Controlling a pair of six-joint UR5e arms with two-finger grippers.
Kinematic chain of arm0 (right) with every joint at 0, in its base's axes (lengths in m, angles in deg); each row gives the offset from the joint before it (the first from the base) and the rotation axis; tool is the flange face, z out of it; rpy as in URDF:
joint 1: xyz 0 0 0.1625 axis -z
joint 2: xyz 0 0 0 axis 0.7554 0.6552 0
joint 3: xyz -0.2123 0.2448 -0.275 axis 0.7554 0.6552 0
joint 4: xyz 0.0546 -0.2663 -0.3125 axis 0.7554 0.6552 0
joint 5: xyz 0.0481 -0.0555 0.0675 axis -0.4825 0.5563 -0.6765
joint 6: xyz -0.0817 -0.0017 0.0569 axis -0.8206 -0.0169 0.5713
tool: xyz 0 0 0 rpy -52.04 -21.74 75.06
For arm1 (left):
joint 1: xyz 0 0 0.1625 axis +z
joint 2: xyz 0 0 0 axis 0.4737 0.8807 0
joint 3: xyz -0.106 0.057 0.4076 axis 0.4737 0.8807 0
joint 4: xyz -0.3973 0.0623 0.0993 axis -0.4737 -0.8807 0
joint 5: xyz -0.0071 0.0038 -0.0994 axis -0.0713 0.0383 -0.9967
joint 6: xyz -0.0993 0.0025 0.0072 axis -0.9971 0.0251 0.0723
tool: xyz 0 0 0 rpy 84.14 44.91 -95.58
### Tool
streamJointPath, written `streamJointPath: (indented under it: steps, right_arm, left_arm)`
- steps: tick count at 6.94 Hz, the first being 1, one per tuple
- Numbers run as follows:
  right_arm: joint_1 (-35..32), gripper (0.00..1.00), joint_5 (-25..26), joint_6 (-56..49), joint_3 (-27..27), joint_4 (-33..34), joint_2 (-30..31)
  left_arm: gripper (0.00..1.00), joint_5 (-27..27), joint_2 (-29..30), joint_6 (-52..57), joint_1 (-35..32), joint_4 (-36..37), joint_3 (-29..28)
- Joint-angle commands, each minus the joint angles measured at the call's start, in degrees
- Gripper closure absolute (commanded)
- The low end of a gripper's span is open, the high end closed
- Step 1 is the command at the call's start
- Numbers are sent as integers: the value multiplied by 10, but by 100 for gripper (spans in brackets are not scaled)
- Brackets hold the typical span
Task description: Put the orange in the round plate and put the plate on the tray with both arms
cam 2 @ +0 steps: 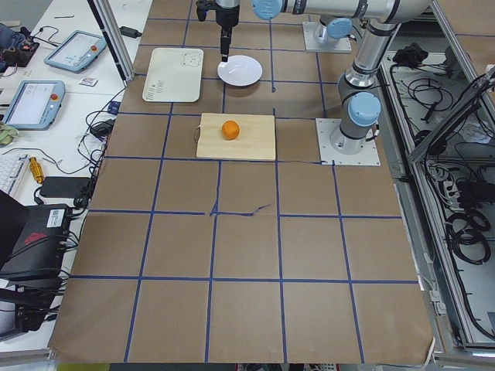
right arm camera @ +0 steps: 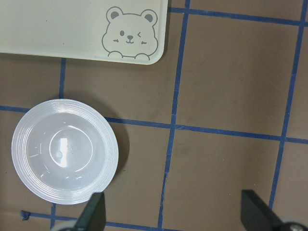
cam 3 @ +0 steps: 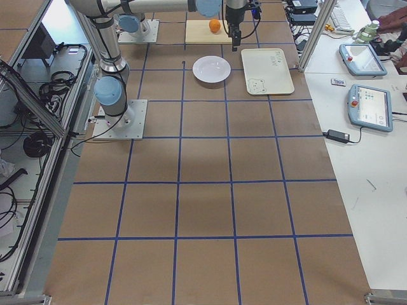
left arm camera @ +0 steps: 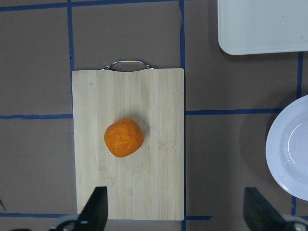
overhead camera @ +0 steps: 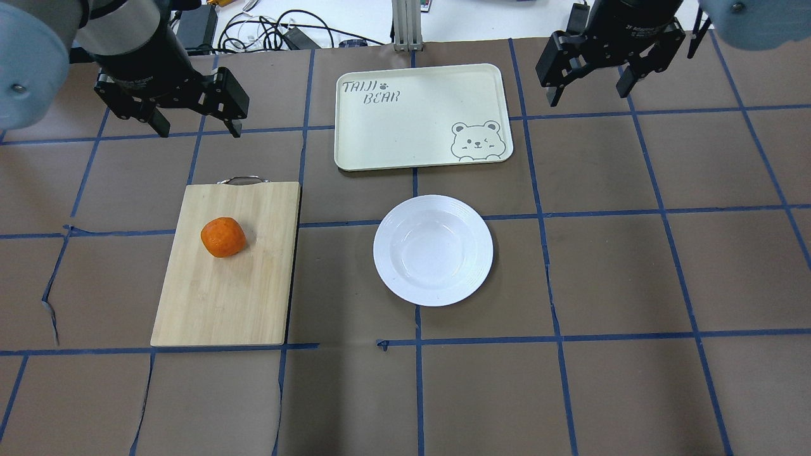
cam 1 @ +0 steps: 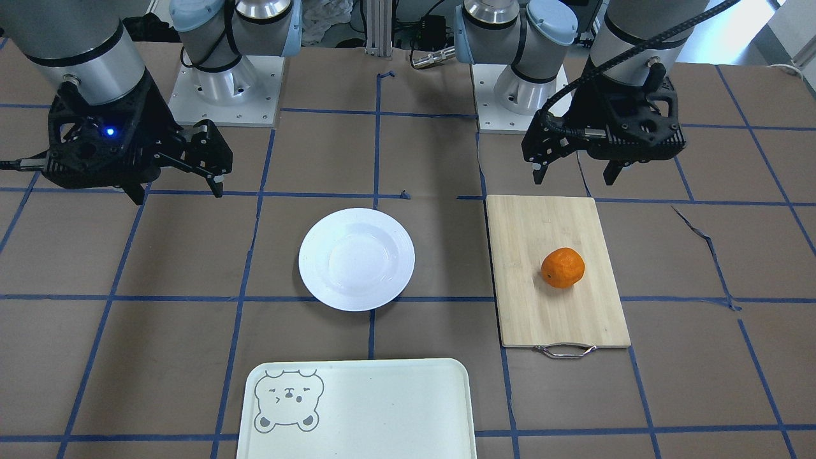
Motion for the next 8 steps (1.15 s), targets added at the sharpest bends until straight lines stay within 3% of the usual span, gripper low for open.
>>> streamJointPath:
  steps: [1,8]
  right_arm:
    - [1,0,1,0,-1,0,5]
    - [0,0,-4,4,-7,6,0]
  left_arm:
    - [0,-2,-1,-12,0,1,0]
    - [0,0,-3,-2,9,-2,1]
